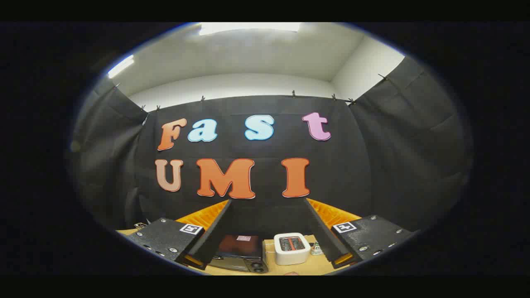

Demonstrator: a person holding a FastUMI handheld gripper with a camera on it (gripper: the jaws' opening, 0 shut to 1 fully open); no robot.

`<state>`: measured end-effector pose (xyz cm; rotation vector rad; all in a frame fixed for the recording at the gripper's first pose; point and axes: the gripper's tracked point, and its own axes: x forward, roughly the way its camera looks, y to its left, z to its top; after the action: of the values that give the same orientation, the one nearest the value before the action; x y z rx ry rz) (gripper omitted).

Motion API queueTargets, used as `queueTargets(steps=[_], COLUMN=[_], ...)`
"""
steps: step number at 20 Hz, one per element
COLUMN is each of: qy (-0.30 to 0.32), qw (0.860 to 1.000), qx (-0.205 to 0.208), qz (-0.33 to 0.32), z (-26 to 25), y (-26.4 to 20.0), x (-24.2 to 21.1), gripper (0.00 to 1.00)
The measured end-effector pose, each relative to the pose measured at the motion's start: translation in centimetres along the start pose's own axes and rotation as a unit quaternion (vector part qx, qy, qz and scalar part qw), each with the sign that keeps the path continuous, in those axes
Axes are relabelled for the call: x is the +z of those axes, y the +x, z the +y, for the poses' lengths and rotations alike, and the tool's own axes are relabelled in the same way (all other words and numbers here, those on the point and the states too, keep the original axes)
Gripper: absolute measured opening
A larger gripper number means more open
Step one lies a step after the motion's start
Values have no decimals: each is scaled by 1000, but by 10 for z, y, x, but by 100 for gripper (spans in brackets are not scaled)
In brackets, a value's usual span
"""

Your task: Open the toaster oven, put the food inside, and close the toaster oven door.

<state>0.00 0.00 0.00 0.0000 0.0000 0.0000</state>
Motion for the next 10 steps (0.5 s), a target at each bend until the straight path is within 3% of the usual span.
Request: queueTargets(steps=[10], qy=[30], qw=[998], qx=[-15], qz=[51], z=[-3], y=[7], x=[-7], gripper=[98])
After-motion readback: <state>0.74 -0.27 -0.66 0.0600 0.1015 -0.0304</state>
